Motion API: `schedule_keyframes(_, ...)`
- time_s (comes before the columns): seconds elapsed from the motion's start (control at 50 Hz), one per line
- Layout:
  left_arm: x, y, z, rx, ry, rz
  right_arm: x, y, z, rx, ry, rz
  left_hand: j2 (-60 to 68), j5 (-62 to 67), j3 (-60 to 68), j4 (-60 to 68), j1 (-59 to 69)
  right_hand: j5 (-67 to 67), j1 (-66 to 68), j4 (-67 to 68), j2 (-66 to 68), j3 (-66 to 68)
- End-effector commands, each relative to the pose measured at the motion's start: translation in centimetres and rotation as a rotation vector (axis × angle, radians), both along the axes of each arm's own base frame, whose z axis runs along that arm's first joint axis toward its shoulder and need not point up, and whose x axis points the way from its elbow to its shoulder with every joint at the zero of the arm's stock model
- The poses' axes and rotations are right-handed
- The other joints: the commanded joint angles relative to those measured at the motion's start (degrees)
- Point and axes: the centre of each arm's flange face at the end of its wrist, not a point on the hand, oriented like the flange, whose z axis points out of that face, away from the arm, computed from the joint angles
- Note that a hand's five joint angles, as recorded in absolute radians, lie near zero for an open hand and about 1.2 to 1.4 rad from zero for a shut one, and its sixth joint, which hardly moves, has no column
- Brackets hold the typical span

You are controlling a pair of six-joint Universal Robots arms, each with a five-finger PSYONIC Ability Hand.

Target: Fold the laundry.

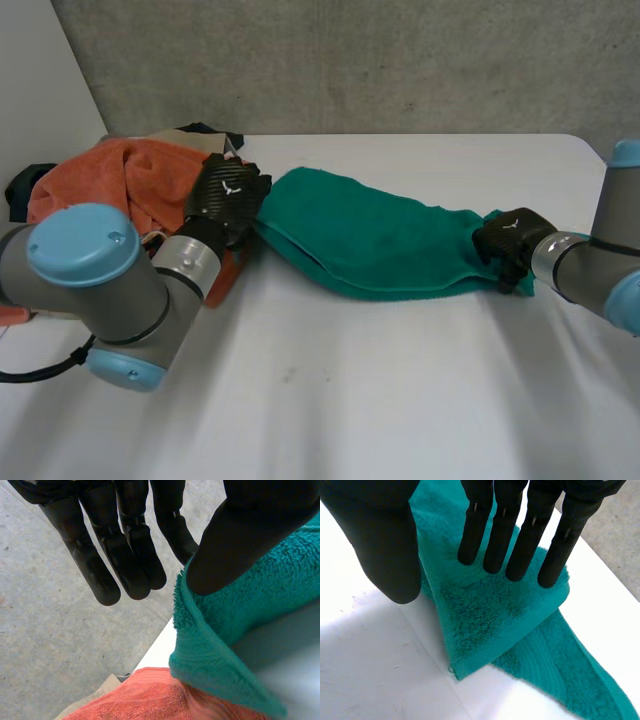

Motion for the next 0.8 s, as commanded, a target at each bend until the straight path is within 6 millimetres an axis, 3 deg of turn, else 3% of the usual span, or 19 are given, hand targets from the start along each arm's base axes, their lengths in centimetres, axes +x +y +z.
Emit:
schedule_keyframes(0.02,0.5,0.9,1.6,-0.023,0.017,-0.001,-0.1,0.3,3.4,-0.071,-0.018,0.001,11.5,12.7,11.5,11.1,14.3,-4.2,-5.6,-5.1,-5.3,-5.6)
schedule_keyframes(0.16,0.6,1.4,2.1,-0.021,0.033,-0.005,-0.1,0.0,4.6,-0.105,-0.024,-0.001,11.5,12.7,11.5,11.1,14.3,-7.6,-8.9,-8.5,-8.7,-9.0)
schedule_keyframes(0.46,0.7,1.0,2.5,-0.02,0.065,0.0,0.8,-0.4,-0.8,0.088,-0.081,0.005,11.5,12.7,11.5,11.1,14.3,-7.3,-8.6,-8.2,-8.3,-8.6)
schedule_keyframes(0.6,0.7,1.0,2.6,-0.02,0.067,0.0,1.3,-2.2,-2.7,0.036,-0.104,-0.002,11.5,12.7,11.5,11.1,14.3,7.8,6.5,6.9,6.8,6.5)
schedule_keyframes(0.62,0.7,1.0,2.6,-0.02,0.067,0.0,1.4,-2.8,-2.7,0.005,-0.115,-0.004,11.5,12.7,11.5,11.1,14.3,22.0,20.7,21.1,21.0,20.7)
schedule_keyframes(0.68,0.7,1.0,2.6,-0.022,0.068,-0.002,1.5,-3.4,-2.3,-0.036,-0.136,-0.014,11.5,12.7,11.5,11.1,14.3,39.1,37.7,38.1,38.0,37.7)
schedule_keyframes(0.76,0.7,1.0,3.1,-0.034,0.071,0.0,1.7,-3.7,-0.3,-0.07,-0.2,-0.025,11.5,12.7,11.5,11.1,14.3,39.1,37.8,38.2,38.0,37.7)
schedule_keyframes(0.78,0.8,1.0,3.2,-0.037,0.072,0.001,1.4,-3.8,1.5,-0.105,-0.222,-0.038,11.5,12.7,11.5,11.1,14.3,30.3,29.0,29.4,29.3,29.0)
schedule_keyframes(0.8,0.8,1.0,3.4,-0.041,0.072,0.003,1.3,-3.8,1.8,-0.107,-0.228,-0.041,11.5,12.7,11.5,11.1,14.3,23.8,22.4,22.8,22.7,22.4)
